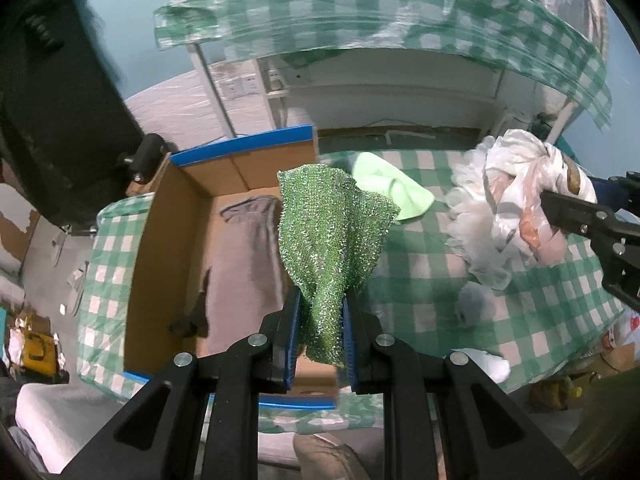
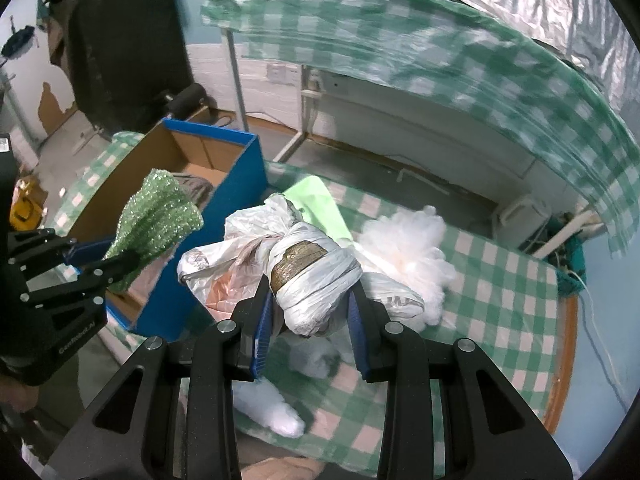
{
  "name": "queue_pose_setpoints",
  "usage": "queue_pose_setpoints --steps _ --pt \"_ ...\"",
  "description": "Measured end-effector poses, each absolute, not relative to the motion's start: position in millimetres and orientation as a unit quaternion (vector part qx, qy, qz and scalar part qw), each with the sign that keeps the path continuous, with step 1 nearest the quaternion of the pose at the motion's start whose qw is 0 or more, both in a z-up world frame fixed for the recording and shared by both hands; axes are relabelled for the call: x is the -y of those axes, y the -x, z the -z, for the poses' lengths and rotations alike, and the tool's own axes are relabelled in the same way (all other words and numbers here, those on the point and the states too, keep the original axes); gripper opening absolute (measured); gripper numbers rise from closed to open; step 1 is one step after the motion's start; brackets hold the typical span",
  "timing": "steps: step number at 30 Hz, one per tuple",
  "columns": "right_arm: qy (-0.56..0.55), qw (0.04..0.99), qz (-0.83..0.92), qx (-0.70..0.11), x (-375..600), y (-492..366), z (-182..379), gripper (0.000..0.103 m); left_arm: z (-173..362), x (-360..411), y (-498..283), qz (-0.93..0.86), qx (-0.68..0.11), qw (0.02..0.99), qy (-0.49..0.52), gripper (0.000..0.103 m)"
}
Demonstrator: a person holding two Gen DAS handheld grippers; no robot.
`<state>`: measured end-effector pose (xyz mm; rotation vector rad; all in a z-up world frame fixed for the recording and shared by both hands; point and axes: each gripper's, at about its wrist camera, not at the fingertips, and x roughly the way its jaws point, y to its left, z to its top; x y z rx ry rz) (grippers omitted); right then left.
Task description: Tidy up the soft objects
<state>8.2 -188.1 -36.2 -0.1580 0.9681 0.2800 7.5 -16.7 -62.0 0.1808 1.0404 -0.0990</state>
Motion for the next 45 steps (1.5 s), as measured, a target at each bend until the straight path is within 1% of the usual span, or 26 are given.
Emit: queue_pose_setpoints --steps 8,21,27,41,44,45 --pt "0.087 0.868 -0.164 -0.46 147 -18 36 0.033 60 -13 -11 0.016 -0.493 0.867 -0.071 0.019" --pt "0.104 0.859 -0.199 -0.46 91 -29 45 0.033 75 -66 -18 -0.034 -0.511 0.858 -0.041 0.019" --pt "0.112 0.853 -0.212 -0.464 72 -33 49 0.033 79 -80 -18 -0.05 -0.513 0.856 -0.041 0.019" --pt "0.126 0.835 -0.233 -0.482 31 -44 66 0.033 99 -117 -24 -0.07 -0.537 0.84 -0.003 0.019" --pt "0.128 0.833 -0.236 -0.483 26 -45 69 0.035 102 -121 -24 -0.074 -0.542 0.837 -0.003 0.022" --pt "0.129 0.834 -0.236 -0.482 24 -45 69 0.037 102 -122 -24 -0.075 -0.542 0.837 -0.003 0.027"
